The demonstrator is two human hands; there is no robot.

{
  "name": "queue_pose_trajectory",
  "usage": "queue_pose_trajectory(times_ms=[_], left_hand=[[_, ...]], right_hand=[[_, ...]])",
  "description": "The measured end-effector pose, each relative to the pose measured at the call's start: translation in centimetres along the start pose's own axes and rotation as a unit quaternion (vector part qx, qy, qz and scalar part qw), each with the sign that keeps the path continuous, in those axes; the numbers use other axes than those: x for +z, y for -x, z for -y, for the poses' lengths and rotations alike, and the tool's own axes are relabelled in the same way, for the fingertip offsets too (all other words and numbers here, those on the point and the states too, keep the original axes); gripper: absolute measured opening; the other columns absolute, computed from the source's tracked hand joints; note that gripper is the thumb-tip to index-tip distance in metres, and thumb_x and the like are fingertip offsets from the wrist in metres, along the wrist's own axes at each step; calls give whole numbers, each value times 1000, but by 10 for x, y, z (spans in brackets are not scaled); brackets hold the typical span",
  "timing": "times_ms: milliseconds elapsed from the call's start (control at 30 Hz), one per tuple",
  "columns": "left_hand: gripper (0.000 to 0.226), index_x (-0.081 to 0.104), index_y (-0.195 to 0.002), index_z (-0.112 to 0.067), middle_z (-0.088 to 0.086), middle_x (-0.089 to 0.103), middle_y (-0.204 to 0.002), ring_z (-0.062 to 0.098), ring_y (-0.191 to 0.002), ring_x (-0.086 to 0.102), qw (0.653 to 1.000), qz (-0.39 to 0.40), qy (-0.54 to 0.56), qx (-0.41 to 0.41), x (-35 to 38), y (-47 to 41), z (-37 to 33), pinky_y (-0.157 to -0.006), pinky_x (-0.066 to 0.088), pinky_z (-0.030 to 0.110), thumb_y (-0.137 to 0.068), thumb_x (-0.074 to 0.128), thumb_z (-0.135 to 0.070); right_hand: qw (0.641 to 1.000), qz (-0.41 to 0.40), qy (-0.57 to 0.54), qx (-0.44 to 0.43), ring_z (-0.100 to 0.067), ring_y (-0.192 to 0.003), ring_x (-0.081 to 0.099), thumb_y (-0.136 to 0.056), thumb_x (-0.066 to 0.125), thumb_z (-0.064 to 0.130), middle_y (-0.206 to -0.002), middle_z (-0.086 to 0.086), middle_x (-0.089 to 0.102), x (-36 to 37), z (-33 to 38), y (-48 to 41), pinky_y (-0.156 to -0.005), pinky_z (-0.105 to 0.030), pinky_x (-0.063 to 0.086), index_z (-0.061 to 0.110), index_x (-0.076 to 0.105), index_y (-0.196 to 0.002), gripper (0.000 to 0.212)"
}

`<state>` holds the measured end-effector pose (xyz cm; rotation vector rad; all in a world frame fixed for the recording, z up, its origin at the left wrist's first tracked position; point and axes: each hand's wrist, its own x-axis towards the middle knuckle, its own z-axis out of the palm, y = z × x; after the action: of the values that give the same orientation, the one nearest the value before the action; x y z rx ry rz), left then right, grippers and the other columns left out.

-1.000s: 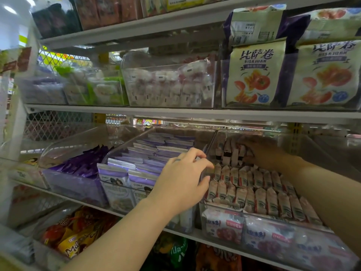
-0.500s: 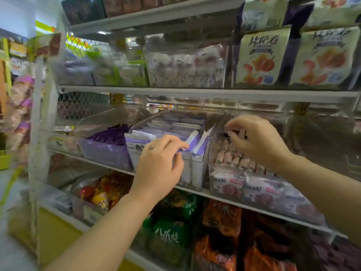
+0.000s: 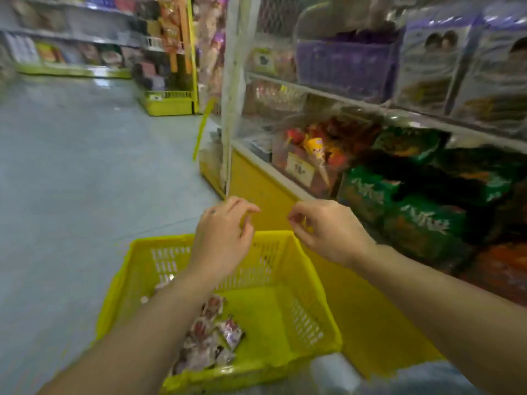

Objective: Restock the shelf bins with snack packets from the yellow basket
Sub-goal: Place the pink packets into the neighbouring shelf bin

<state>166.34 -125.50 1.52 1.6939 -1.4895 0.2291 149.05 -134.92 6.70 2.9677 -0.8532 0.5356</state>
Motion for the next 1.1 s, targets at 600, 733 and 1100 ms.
queue_pose_trajectory(times_ms=[600,733,1100], left_hand=[[26,55,-118,-24,0,59,-121,19,-94,57,883,407,-156,-174,105,136,239,-72,44,31,-95,48,-33],[56,39,-138,-30,1,37,-145,25,-128,40,828,503,-232,-87,128,137,247,-106,29,43,-88,53,-49],[52,44,-125,-24,10,47,-132,31,-122,42,775,570,-259,-84,140,136,257,-105,26,49,-82,62,-49]], right_hand=[[823,525,-128,173,-26,-124,49,-89,64,28,-142,-13,45,357,14,-7,-95,-32,44,11,30,-145,67],[831,488,-145,225,-28,-115,53,-80,73,29,-130,-13,47,385,19,-1,-87,-34,49,11,32,-140,74],[770,509,-279,266,-15,-57,57,-71,81,20,-62,-4,63,379,-13,-37,-57,-23,47,4,67,-72,21]])
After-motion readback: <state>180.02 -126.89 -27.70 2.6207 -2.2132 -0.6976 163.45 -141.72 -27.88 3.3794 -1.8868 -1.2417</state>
